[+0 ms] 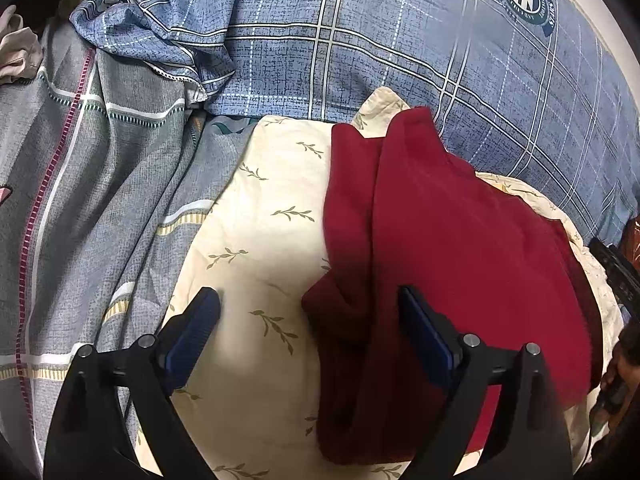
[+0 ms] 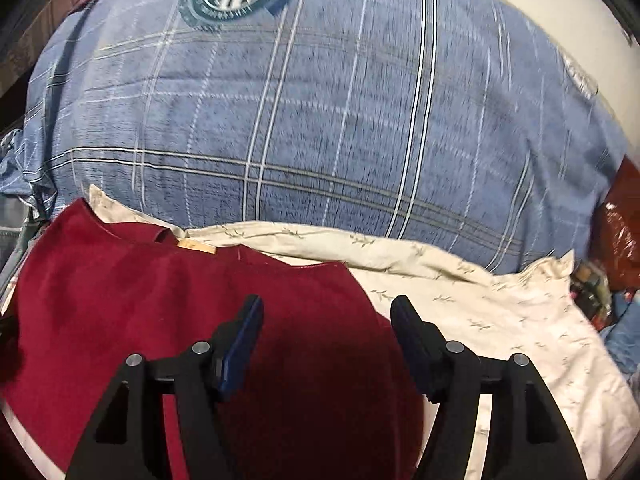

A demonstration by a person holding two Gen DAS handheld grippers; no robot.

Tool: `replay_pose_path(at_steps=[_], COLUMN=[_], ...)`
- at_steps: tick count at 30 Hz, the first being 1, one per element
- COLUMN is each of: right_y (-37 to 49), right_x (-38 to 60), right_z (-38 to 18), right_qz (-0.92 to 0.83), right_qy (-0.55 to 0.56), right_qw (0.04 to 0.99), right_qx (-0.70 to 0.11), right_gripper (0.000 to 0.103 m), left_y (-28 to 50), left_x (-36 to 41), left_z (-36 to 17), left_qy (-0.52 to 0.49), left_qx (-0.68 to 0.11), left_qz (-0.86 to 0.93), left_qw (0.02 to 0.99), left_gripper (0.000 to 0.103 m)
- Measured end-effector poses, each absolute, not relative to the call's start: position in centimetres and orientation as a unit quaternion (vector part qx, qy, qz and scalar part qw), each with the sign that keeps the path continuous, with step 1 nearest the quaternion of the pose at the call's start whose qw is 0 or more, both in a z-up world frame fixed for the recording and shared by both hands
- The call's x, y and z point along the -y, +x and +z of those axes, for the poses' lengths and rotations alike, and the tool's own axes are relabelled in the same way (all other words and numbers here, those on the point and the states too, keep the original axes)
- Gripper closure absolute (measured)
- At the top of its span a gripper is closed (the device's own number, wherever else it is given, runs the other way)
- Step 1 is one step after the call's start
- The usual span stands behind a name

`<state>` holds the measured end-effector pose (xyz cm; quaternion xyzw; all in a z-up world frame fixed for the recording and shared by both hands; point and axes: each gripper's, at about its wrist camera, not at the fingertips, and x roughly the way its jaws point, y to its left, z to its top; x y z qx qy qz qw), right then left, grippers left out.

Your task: Fold small clothes

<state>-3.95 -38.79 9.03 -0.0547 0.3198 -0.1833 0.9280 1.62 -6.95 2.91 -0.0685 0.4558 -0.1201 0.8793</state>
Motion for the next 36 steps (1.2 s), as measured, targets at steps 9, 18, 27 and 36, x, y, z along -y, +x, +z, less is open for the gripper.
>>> replay_pose_path(at_steps=[9, 18, 27, 36], right_y=[-4.9, -5.0, -4.7, -4.3], right_x=[37.9, 37.5, 37.2, 37.1], right_z=[10.0, 9.6, 9.1, 8.9], right_qz=[-0.183, -0.182, -0.177, -0.173], right_qy=[-0.076, -0.077, -0.080, -0.081], right_qw=[0.927, 0.924, 0.921, 0.920], right_qx=[-0.317, -0.328, -0.337, -0.342], right_gripper=[0.033, 0.033, 0.032, 0.032], left_y=[1.7, 1.7, 1.8, 1.9], left_x=[6.9, 6.9, 6.9, 6.9], left_z=[2.9, 2.9, 2.9, 3.0], left_qy=[-0.067, -0.069, -0.070, -0.070], left_qx=[-0.455, -0.457, -0.457, -0.457], left_qz=[-0.119, -0.116, -0.116, -0.116], left_qw=[0.880, 0.879, 0.879, 0.879], left_gripper=[0.009, 0.008, 0.007, 0.007])
